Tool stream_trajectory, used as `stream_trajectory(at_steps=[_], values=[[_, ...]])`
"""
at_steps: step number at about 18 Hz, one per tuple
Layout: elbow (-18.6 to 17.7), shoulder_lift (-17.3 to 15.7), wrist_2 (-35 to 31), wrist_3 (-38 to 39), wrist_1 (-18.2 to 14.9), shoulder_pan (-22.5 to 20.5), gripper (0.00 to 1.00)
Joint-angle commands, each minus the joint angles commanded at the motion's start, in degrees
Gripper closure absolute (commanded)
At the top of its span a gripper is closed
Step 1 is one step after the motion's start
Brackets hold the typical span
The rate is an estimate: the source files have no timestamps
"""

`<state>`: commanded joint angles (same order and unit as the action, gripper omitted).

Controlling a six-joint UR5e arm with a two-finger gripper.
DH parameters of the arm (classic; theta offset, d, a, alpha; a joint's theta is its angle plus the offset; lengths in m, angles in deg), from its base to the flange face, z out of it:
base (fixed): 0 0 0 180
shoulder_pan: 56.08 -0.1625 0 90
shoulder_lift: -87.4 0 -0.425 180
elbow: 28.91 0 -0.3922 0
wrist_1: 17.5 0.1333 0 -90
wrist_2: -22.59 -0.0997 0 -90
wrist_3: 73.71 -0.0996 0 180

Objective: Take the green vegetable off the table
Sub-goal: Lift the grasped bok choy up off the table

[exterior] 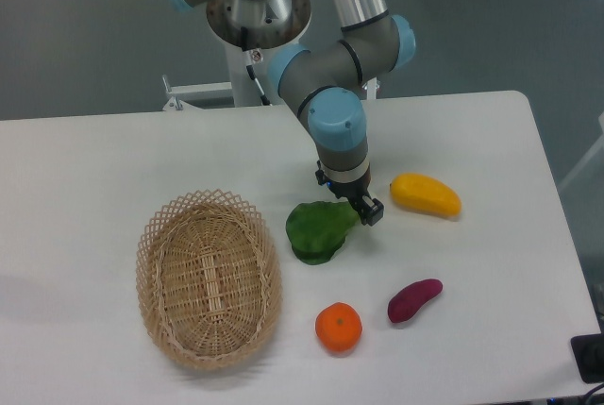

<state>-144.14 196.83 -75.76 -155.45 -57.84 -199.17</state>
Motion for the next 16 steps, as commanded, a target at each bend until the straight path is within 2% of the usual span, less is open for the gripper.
stream_trajectory(at_steps=[9,14,16], values=[[1.58,-1.31,0.61,-0.79,-0.26,-0.44,0.66],[4.30,-3.25,3.60,-0.88,-2.02,-1.23,0.67],[6.41,-5.00,5.18,-0.88,-4.38,-1.67,0.67]])
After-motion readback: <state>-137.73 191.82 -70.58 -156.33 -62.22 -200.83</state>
